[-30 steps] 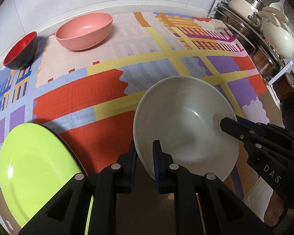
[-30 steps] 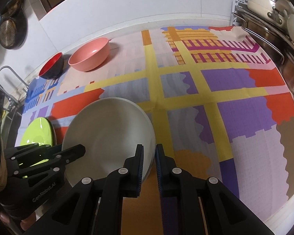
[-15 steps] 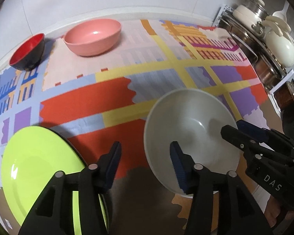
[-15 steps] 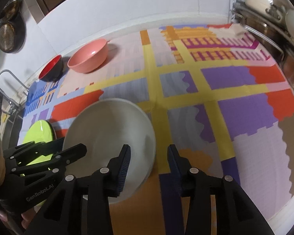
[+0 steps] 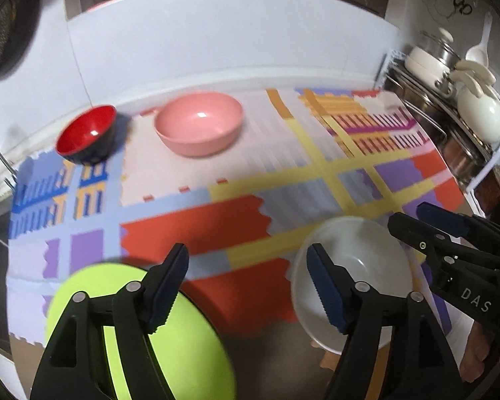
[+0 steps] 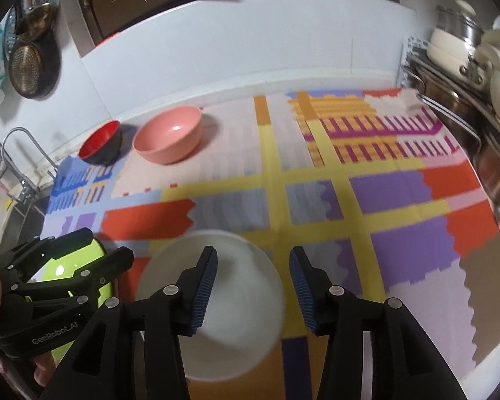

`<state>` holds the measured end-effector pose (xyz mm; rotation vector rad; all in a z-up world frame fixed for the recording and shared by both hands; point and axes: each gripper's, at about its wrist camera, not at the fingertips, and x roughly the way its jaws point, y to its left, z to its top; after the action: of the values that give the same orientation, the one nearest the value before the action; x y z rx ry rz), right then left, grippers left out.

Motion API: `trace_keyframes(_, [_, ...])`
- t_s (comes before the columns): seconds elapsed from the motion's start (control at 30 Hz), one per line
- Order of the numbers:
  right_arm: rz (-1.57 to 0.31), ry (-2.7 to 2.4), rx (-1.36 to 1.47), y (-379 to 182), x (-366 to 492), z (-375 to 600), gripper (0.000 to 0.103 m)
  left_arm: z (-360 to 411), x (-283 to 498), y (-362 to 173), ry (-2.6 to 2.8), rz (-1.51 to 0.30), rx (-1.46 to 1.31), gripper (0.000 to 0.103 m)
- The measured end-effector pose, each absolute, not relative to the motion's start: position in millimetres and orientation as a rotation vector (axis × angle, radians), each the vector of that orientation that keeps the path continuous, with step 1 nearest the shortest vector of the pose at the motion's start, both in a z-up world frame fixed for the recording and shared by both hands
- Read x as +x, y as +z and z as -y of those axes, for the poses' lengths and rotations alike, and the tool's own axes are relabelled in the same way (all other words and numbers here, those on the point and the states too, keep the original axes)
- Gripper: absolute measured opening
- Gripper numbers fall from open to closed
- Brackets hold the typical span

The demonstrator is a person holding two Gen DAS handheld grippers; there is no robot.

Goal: Organize plates and bowls
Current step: 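Lower the white bowl onto the lime-green plate and open both grippers, then move both grippers to the pink bowl rim and close them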

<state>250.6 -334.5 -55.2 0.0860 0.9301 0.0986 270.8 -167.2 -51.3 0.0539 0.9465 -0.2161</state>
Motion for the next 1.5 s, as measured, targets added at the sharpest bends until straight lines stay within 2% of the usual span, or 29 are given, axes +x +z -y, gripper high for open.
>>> trace_keyframes(0.1, [-0.903, 0.105, 0.063, -47.9, 258.2, 326.8, 0.053, 158.1, 277.6, -43.6, -0.192, -0.922, 0.059, 0.076])
trace_keyframes(0.73, [-0.807, 0.198, 0.010, -12.0, 324.8, 277.4, 0.053, 111.2, 332.1, -7.9, -0.095, -0.838, 0.103, 0.076])
trace_keyframes(1.5, [-0.925, 0.217, 0.006, -43.6, 434.9, 251.3, 0.053, 83.1, 439.1, -45.6, -0.108, -0.939, 0.085, 0.078])
